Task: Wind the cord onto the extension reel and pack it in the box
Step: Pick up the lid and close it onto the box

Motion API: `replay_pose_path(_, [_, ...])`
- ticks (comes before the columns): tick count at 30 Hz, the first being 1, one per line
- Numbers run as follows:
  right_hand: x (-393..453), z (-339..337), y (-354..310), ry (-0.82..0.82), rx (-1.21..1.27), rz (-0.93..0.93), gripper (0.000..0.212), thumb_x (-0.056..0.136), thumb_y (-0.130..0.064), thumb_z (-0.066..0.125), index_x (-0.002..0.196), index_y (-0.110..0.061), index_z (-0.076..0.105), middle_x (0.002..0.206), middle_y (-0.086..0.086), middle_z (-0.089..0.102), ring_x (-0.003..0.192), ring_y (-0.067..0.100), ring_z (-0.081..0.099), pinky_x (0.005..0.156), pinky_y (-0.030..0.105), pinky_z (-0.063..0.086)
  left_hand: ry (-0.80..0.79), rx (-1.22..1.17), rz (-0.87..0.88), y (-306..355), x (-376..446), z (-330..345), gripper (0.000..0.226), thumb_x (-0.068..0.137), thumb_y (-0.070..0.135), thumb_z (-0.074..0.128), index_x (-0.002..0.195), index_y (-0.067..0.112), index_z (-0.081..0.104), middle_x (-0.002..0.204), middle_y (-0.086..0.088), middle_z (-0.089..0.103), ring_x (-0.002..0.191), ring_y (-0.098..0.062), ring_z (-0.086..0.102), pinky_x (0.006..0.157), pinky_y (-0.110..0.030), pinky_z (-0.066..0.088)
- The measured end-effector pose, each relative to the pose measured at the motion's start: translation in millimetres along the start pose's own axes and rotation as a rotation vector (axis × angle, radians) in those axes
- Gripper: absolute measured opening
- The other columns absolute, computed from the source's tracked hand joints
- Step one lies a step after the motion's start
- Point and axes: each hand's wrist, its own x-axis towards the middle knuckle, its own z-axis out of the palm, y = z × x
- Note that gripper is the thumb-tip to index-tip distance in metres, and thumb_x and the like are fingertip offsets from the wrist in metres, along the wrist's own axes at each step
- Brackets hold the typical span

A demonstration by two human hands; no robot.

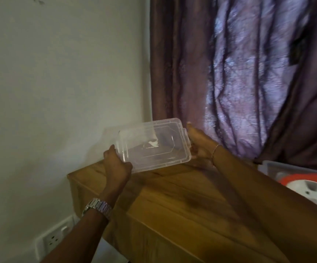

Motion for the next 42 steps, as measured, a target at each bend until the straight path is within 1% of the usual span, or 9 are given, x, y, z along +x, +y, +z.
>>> replay_pose_path(7, [-68, -110, -15, 0.152, 0.17, -0.008, 0.086, 0.082, -0.082, 0.018, 0.093, -0.008, 0.06, 0.072, 0.012, 0.071, 0.065, 0.027, 0.069, 0.055, 0.037, 0.054, -0.186, -0.404, -0.053, 62, -25, 78, 0.029, 0.101, 0.028, 0.051, 0.122, 0.008, 0.056, 0.106, -0.005, 0.066, 0.083, -0.017, 0.065, 0.05, -0.018, 0.052])
replay_pose_path(10, [-89, -149, -24, 0.226, 0.259, -0.051, 0.086, 0.082, -0.081, 0.021, 0.096, -0.005, 0.059, 0.093, 0.015, 0.067, 0.075, 0.03, 0.062, 0.068, 0.04, 0.053, -0.287, -0.786, -0.1, 92, -36, 102, 0.036, 0.1, 0.037, 0.039, 0.086, 0.019, 0.067, 0.072, 0.006, 0.072, 0.066, -0.012, 0.069, 0.053, -0.024, 0.051])
replay_pose_path(12, [-107, -172, -26, 0.244, 0.394, -0.139, 0.07, 0.089, -0.071, 0.034, 0.107, -0.009, 0.061, 0.099, 0.007, 0.069, 0.081, 0.028, 0.056, 0.082, 0.044, 0.053, -0.328, -0.914, -0.16, 109, -46, 119, 0.043, 0.108, 0.043, 0.032, 0.09, 0.025, 0.067, 0.073, 0.012, 0.076, 0.071, -0.004, 0.072, 0.058, -0.02, 0.055])
replay_pose_path(16, [-151, -212, -25, 0.362, 0.341, -0.292, 0.017, 0.094, -0.015, 0.054, 0.077, -0.012, 0.055, 0.066, 0.003, 0.053, 0.056, 0.013, 0.052, 0.052, 0.023, 0.044, -0.421, -1.051, -0.3, 138, -72, 145, 0.036, 0.106, 0.038, 0.047, 0.093, 0.013, 0.069, 0.081, 0.002, 0.076, 0.087, -0.015, 0.069, 0.079, -0.029, 0.056])
replay_pose_path(20, [-193, -252, -14, 0.473, 0.197, -0.331, 0.028, 0.087, 0.009, 0.054, 0.109, -0.008, 0.057, 0.089, 0.013, 0.061, 0.062, 0.018, 0.063, 0.049, 0.025, 0.052, -0.658, -1.047, -0.347, 167, -100, 156, 0.006, 0.091, 0.0, 0.066, 0.09, -0.005, 0.069, 0.08, -0.013, 0.07, 0.078, -0.024, 0.067, 0.061, -0.033, 0.062])
replay_pose_path(26, [-226, -298, 16, 0.549, 0.159, -0.266, 0.043, 0.084, 0.011, 0.057, 0.125, 0.001, 0.053, 0.108, 0.024, 0.064, 0.078, 0.025, 0.067, 0.059, 0.028, 0.057, -0.962, -0.867, -0.429, 182, -131, 176, 0.026, 0.097, 0.007, 0.056, 0.117, -0.009, 0.062, 0.099, -0.023, 0.062, 0.088, -0.032, 0.062, 0.073, -0.04, 0.055])
replay_pose_path(29, [-232, -315, 32, 0.586, 0.021, -0.184, 0.042, 0.086, 0.008, 0.057, 0.127, 0.0, 0.053, 0.108, 0.023, 0.065, 0.081, 0.027, 0.067, 0.059, 0.03, 0.057, -0.97, -0.69, -0.257, 177, -136, 190, 0.019, 0.097, 0.014, 0.057, 0.088, 0.003, 0.07, 0.069, -0.008, 0.066, 0.063, -0.021, 0.063, 0.052, -0.029, 0.051])
replay_pose_path(35, [-223, -327, 49, 0.738, -0.16, -0.165, 0.034, 0.088, -0.004, 0.056, 0.121, -0.011, 0.06, 0.098, 0.012, 0.067, 0.074, 0.022, 0.066, 0.048, 0.023, 0.051, -0.99, -0.633, -0.144, 157, -143, 213, 0.024, 0.098, 0.014, 0.059, 0.117, 0.015, 0.073, 0.104, -0.01, 0.079, 0.093, -0.03, 0.076, 0.071, -0.036, 0.061])
replay_pose_path(42, [-221, -329, 64, 0.744, -0.325, -0.099, 0.032, 0.09, -0.01, 0.05, 0.121, -0.012, 0.058, 0.1, 0.006, 0.064, 0.087, 0.023, 0.064, 0.075, 0.035, 0.056, -1.001, -0.662, -0.144, 151, -149, 217, 0.032, 0.097, 0.013, 0.06, 0.087, 0.033, 0.083, 0.094, -0.007, 0.081, 0.08, -0.022, 0.078, 0.058, -0.029, 0.06])
